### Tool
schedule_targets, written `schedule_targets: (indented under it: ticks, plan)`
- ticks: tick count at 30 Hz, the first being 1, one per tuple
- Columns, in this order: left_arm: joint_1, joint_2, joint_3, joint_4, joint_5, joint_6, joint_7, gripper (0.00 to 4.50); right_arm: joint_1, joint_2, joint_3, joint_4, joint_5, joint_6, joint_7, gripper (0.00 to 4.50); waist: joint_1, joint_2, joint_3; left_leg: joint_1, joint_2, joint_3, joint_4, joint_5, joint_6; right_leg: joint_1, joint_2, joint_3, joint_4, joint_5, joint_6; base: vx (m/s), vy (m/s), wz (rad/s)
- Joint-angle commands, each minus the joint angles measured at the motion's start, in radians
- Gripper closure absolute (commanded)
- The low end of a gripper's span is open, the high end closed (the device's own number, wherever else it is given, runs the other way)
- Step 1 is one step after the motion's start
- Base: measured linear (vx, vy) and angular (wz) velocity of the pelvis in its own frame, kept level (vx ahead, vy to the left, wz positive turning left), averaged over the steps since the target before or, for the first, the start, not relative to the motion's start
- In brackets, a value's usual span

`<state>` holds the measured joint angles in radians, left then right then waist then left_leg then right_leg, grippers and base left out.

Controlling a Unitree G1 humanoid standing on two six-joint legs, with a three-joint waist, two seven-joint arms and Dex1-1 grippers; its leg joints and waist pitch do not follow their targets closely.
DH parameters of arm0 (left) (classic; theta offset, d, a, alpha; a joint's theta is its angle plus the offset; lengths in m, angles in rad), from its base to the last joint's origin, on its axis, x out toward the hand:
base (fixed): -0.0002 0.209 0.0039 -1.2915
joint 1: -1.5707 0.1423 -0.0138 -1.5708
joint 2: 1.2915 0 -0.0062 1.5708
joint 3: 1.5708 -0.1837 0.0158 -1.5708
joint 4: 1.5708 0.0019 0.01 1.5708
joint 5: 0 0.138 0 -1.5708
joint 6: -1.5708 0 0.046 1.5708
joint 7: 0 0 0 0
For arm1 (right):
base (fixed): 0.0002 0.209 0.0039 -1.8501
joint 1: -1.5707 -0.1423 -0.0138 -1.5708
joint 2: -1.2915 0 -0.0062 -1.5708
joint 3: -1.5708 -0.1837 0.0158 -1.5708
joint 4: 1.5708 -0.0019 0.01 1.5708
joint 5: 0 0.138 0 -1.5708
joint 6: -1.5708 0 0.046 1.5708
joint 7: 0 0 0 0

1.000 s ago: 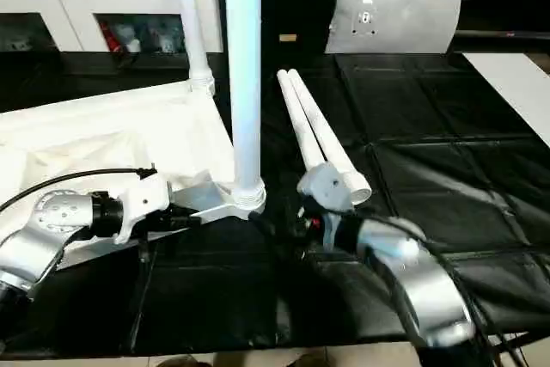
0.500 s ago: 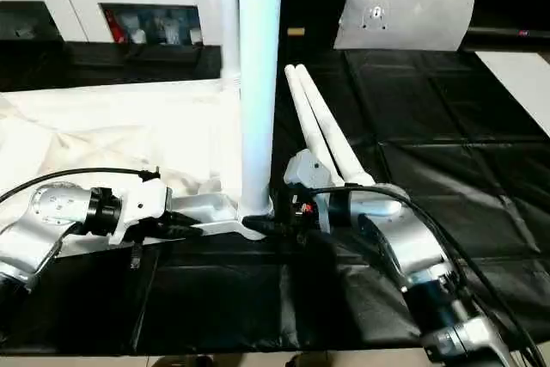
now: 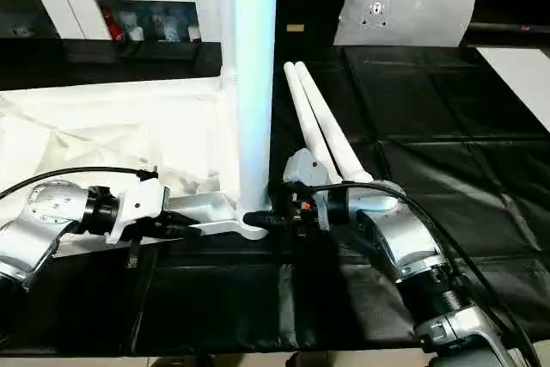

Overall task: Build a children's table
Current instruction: Rotate leg to tighten

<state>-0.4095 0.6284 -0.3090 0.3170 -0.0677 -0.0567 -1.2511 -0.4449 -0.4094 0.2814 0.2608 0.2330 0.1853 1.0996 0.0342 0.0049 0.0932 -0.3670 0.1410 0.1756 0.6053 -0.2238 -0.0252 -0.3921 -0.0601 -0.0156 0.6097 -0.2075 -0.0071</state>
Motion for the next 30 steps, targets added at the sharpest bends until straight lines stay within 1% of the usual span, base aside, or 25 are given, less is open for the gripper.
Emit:
schedule_targets:
  ticks: [1, 3, 4, 5, 7, 8, 9, 10, 11, 12, 13, 14, 15, 16, 17, 18, 19, 21, 22, 23, 24, 25, 27, 29, 30]
  plan:
    - [0.015, 0.0, -0.028, -0.037, 0.014, 0.022, -0.009, 4.5, 0.005, 0.014, 0.015, 0.015, -0.012, -0.003, 0.011, 1.97, -0.009, 0.004, -0.033, 0.016, 0.093, -0.029, -0.1, -0.199, 0.029, 0.026, -0.09, 0.051, -0.071, -0.166, -0.287, 0.0, 0.0, 0.0]
    - [0.026, -0.018, -0.003, -0.064, 0.021, 0.054, 0.064, 4.5, 0.025, 0.032, 0.018, 0.005, -0.02, 0.025, -0.026, 1.98, -0.01, 0.003, -0.031, 0.015, 0.094, -0.029, -0.101, -0.2, 0.029, 0.026, -0.091, 0.053, -0.071, -0.173, -0.286, 0.0, 0.0, 0.0]
    - [0.035, -0.033, 0.012, -0.096, 0.026, 0.108, 0.12, 4.5, 0.04, 0.06, 0.015, 0.0, -0.029, 0.041, -0.086, 1.98, -0.009, 0.003, -0.028, 0.015, 0.094, -0.028, -0.101, -0.204, 0.032, 0.023, -0.091, 0.054, -0.076, -0.187, -0.285, 0.0, 0.0, 0.0]
    - [0.035, -0.033, 0.012, -0.096, 0.026, 0.108, 0.12, 4.5, 0.04, 0.06, 0.015, 0.0, -0.029, 0.041, -0.086, 1.98, -0.009, 0.001, -0.023, 0.014, 0.096, -0.029, -0.105, -0.212, 0.025, 0.022, -0.092, 0.055, -0.077, -0.215, -0.278, 0.0, 0.0, 0.0]
    - [0.043, -0.048, 0.026, -0.126, 0.028, 0.164, 0.167, 4.5, 0.053, 0.087, 0.01, -0.004, -0.036, 0.055, -0.142, 2.0, -0.011, 0.001, -0.018, 0.014, 0.095, -0.031, -0.109, -0.244, 0.011, 0.019, -0.091, 0.055, -0.082, -0.291, -0.261, 0.0, 0.0, 0.0]
    - [0.051, -0.067, 0.042, -0.156, 0.02, 0.224, 0.208, 4.5, 0.062, 0.117, 0.003, -0.007, -0.037, 0.072, -0.194, 2.01, -0.013, 0.0, -0.014, 0.014, 0.093, -0.032, -0.11, -0.262, 0.006, 0.015, -0.092, 0.057, -0.088, -0.337, -0.246, 0.0, 0.0, 0.0]
    - [0.056, -0.081, 0.051, -0.178, 0.014, 0.258, 0.232, 4.5, 0.067, 0.137, -0.001, -0.009, -0.037, 0.081, -0.224, 2.01, -0.014, 0.001, -0.013, 0.014, 0.096, -0.033, -0.112, -0.26, -0.002, 0.015, -0.093, 0.058, -0.086, -0.341, -0.243, 0.0, 0.0, 0.0]
    - [0.072, -0.144, 0.08, -0.265, 0.001, 0.387, 0.329, 4.5, 0.081, 0.224, -0.013, -0.013, -0.038, 0.121, -0.344, 2.01, -0.018, 0.002, -0.004, 0.013, 0.099, -0.033, -0.116, -0.264, -0.016, 0.011, -0.093, 0.061, -0.086, -0.35, -0.241, 0.0, 0.0, 0.0]
    - [0.076, -0.165, 0.086, -0.291, -0.001, 0.424, 0.358, 4.5, 0.084, 0.25, -0.016, -0.013, -0.039, 0.133, -0.377, 2.01, -0.019, 0.001, -0.003, 0.01, 0.094, -0.038, -0.117, -0.274, -0.021, 0.008, -0.094, 0.058, -0.091, -0.386, -0.233, 0.0, 0.0, 0.0]
    - [0.08, -0.189, 0.091, -0.316, 0.003, 0.461, 0.391, 4.5, 0.084, 0.28, -0.018, -0.009, -0.043, 0.143, -0.415, 2.04, -0.024, -0.001, -0.004, 0.008, 0.093, -0.04, -0.118, -0.273, -0.027, 0.012, -0.093, 0.057, -0.089, -0.393, -0.229, 0.0, 0.0, 0.0]
    - [0.085, -0.252, 0.091, -0.367, 0.024, 0.536, 0.471, 4.5, 0.079, 0.348, -0.019, 0.008, -0.066, 0.156, -0.503, 2.07, -0.035, 0.001, -0.001, 0.004, 0.094, -0.04, -0.121, -0.265, -0.027, 0.01, -0.09, 0.058, -0.09, -0.379, -0.221, 0.0, 0.0, 0.0]
    - [0.085, -0.252, 0.091, -0.367, 0.024, 0.536, 0.471, 4.5, 0.079, 0.348, -0.019, 0.008, -0.066, 0.156, -0.503, 2.09, -0.041, 0.0, 0.001, 0.002, 0.092, -0.04, -0.119, -0.257, -0.025, 0.008, -0.089, 0.058, -0.092, -0.364, -0.22, 0.0, 0.0, 0.0]
    - [0.085, -0.284, 0.086, -0.385, 0.039, 0.566, 0.51, 4.5, 0.075, 0.378, -0.022, 0.019, -0.079, 0.156, -0.547, 2.09, -0.041, 0.0, 0.0, 0.004, 0.09, -0.038, -0.117, -0.254, -0.02, 0.007, -0.088, 0.058, -0.094, -0.362, -0.217, 0.0, 0.0, 0.0]
    - [0.085, -0.284, 0.086, -0.385, 0.039, 0.566, 0.51, 4.5, 0.075, 0.378, -0.022, 0.019, -0.079, 0.156, -0.547, 2.1, -0.045, 0.001, 0.003, 0.004, 0.088, -0.036, -0.116, -0.248, -0.008, 0.006, -0.088, 0.059, -0.096, -0.355, -0.215, 0.0, 0.0, 0.0]
    - [0.083, -0.32, 0.077, -0.401, 0.056, 0.595, 0.551, 4.5, 0.07, 0.409, -0.029, 0.032, -0.087, 0.163, -0.596, 2.1, -0.046, 0.0, 0.002, 0.006, 0.087, -0.032, -0.115, -0.23, 0.005, 0.007, -0.087, 0.061, -0.098, -0.335, -0.213, 0.0, 0.0, 0.0]
    - [0.083, -0.325, 0.075, -0.402, 0.058, 0.597, 0.557, 4.5, 0.069, 0.413, -0.03, 0.035, -0.088, 0.164, -0.603, 2.1, -0.046, 0.0, 0.002, 0.004, 0.086, -0.032, -0.115, -0.216, 0.012, 0.008, -0.087, 0.061, -0.098, -0.319, -0.214, 0.0, 0.0, 0.0]
    - [0.076, -0.378, 0.054, -0.409, 0.079, 0.616, 0.605, 4.5, 0.057, 0.452, -0.044, 0.059, -0.101, 0.168, -0.678, 2.1, -0.047, 0.0, 0.0, 0.002, 0.086, -0.031, -0.116, -0.182, 0.023, 0.012, -0.086, 0.059, -0.096, -0.28, -0.216, 0.0, 0.0, 0.0]
    - [0.072, -0.38, 0.033, -0.398, 0.103, 0.601, 0.607, 4.5, 0.05, 0.456, -0.054, 0.075, -0.111, 0.143, -0.702, 2.1, -0.047, 0.002, -0.002, 0.002, 0.086, -0.031, -0.115, -0.145, 0.034, 0.016, -0.084, 0.055, -0.094, -0.226, -0.226, 0.0, 0.0, 0.0]
    - [0.071, -0.363, 0.024, -0.385, 0.12, 0.582, 0.597, 4.5, 0.048, 0.449, -0.061, 0.08, -0.113, 0.128, -0.702, 1.75, -0.048, 0.001, -0.004, 0.002, 0.085, -0.029, -0.112, -0.117, 0.046, 0.019, -0.083, 0.054, -0.09, -0.169, -0.234, 0.0, 0.0, 0.0]
    - [0.072, -0.359, 0.023, -0.384, 0.124, 0.581, 0.596, 4.5, 0.049, 0.448, -0.065, 0.08, -0.112, 0.127, -0.702, 1.54, -0.049, 0.003, -0.006, 0.0, 0.085, -0.028, -0.111, -0.094, 0.06, 0.022, -0.082, 0.053, -0.086, -0.12, -0.243, 0.0, 0.0, 0.0]
    - [0.072, -0.345, 0.018, -0.379, 0.138, 0.578, 0.59, 4.5, 0.049, 0.444, -0.078, 0.079, -0.109, 0.121, -0.703, 1.54, -0.049, 0.004, -0.005, 0.0, 0.085, -0.028, -0.11, -0.088, 0.067, 0.023, -0.083, 0.052, -0.085, -0.1, -0.248, 0.0, 0.0, 0.0]
    - [0.072, -0.336, 0.016, -0.378, 0.144, 0.576, 0.586, 4.5, 0.049, 0.441, -0.086, 0.078, -0.106, 0.119, -0.703, 1.35, -0.049, 0.003, -0.004, 0.002, 0.085, -0.026, -0.109, -0.085, 0.076, 0.023, -0.082, 0.052, -0.084, -0.081, -0.256, 0.0, 0.0, 0.0]
    - [0.076, -0.314, 0.019, -0.381, 0.151, 0.581, 0.576, 4.5, 0.051, 0.429, -0.106, 0.072, -0.101, 0.113, -0.697, 1.27, -0.048, 0.005, -0.001, 0.001, 0.087, -0.027, -0.113, -0.108, 0.077, 0.023, -0.083, 0.052, -0.087, -0.106, -0.262, 0.0, 0.0, 0.0]
    - [0.089, -0.26, 0.034, -0.391, 0.144, 0.588, 0.543, 4.5, 0.059, 0.388, -0.136, 0.038, -0.085, 0.1, -0.653, 0.99, -0.049, 0.01, -0.001, 0.005, 0.09, -0.029, -0.117, -0.161, 0.058, 0.022, -0.084, 0.052, -0.09, -0.176, -0.254, 0.0, 0.0, 0.0]
    - [0.09, -0.256, 0.035, -0.391, 0.143, 0.586, 0.541, 4.5, 0.06, 0.385, -0.137, 0.034, -0.084, 0.099, -0.649, 0.99, -0.049, 0.009, 0.0, 0.005, 0.091, -0.029, -0.118, -0.168, 0.054, 0.022, -0.083, 0.052, -0.091, -0.179, -0.252, 0.0, 0.0, 0.0]
